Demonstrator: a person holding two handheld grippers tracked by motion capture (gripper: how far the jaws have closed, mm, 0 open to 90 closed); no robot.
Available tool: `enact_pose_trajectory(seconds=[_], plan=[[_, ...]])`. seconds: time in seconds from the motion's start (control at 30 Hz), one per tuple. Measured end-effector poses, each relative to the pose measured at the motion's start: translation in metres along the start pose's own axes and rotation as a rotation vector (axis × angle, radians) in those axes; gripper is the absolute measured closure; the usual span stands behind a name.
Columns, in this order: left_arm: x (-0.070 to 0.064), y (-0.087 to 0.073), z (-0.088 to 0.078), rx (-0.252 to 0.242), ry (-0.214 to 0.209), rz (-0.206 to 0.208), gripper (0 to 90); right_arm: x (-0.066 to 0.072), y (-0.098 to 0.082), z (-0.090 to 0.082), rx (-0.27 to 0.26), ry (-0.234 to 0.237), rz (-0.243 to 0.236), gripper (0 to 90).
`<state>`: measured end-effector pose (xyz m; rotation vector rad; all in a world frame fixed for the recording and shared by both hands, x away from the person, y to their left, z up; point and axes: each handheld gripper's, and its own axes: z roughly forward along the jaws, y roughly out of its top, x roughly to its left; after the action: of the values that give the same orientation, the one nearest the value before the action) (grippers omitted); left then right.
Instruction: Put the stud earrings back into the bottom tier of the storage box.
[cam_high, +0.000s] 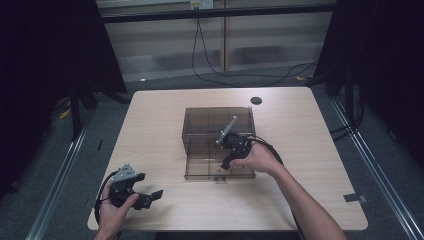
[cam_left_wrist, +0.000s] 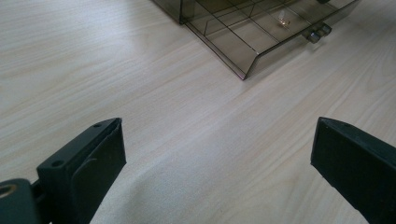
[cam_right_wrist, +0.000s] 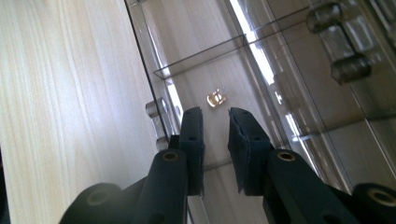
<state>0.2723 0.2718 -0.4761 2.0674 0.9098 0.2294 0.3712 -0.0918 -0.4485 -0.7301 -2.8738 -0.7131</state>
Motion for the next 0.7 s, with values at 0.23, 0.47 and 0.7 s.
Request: enact_pose_trajectory(seconds=[0.23, 0.47, 0.7], plan=[[0.0, 0.0, 0.0, -0.001, 0.0, -0.002, 3.2, 0.001, -0.012, -0.015, -0.037, -0.018, 0.007, 76.1], [0.0, 0.0, 0.0, 0.002, 0.0, 0.0, 3.1, 0.001, -0.026, -0.028, -0.056, -0.034, 0.024, 76.6], [0.0, 0.0, 0.001, 0.001, 0.002, 0.0, 3.1, -0.004, -0.05, -0.038, -0.067, -0.059, 0.063, 76.8]])
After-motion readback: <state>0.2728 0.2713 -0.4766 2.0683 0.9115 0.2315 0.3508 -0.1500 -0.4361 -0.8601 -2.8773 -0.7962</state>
